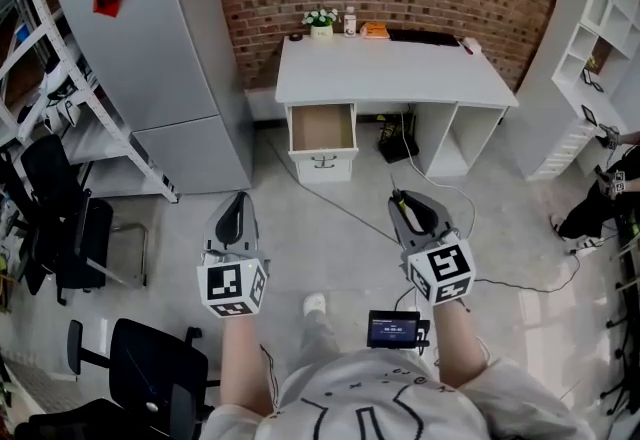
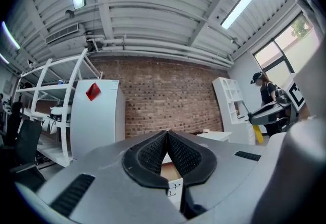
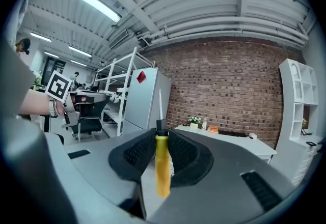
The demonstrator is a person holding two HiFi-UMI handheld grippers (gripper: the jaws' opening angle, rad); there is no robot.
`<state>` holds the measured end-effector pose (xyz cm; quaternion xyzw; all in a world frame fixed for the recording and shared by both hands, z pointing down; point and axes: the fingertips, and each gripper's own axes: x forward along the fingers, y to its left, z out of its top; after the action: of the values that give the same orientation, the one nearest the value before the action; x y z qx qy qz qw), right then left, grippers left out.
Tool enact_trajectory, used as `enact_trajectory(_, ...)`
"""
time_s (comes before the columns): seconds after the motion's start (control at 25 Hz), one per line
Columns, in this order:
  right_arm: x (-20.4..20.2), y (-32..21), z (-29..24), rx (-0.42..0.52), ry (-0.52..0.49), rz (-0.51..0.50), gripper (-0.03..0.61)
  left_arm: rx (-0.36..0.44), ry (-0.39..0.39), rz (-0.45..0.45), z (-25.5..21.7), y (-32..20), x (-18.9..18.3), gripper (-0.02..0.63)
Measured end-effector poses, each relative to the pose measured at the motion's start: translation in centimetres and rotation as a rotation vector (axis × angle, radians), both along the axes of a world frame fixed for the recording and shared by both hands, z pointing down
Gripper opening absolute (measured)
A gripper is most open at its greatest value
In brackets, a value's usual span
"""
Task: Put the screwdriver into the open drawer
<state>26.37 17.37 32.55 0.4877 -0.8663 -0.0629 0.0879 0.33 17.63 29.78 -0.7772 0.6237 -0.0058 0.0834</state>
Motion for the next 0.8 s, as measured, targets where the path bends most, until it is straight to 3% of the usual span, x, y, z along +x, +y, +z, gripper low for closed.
enact_trajectory(0.8, -9.4, -21.3, -0.9, -0.031, 0.011, 0.053, 0.078, -0.039, 0.036, 0.021, 0.7, -22.4, -10.8, 0.014)
